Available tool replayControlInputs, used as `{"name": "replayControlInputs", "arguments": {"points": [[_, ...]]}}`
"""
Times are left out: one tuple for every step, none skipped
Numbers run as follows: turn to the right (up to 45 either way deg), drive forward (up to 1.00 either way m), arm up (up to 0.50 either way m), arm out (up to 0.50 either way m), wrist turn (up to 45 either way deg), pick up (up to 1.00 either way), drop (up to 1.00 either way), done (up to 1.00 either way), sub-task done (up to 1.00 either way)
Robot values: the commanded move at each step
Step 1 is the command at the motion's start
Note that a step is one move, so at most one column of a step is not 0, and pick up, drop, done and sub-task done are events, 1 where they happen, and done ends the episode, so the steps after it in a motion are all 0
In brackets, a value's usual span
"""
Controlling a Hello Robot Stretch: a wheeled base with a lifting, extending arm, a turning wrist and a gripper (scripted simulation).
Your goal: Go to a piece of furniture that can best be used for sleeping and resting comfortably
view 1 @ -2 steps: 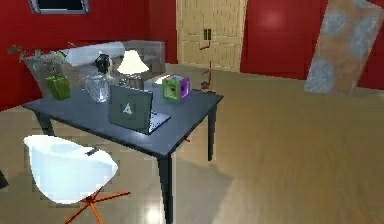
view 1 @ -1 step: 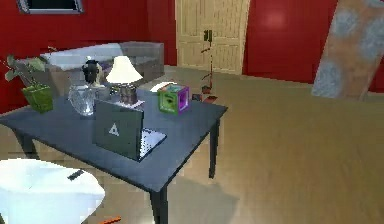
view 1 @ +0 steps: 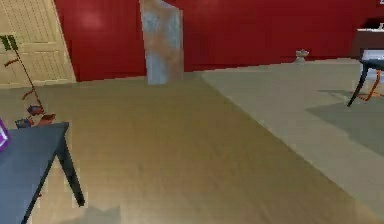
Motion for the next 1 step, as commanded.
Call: {"name": "replayControlInputs", "arguments": {"points": [[45.0, 0.0, 0.0, 0.0, 0.0, 0.0, 0.0, 0.0, 0.0]]}}
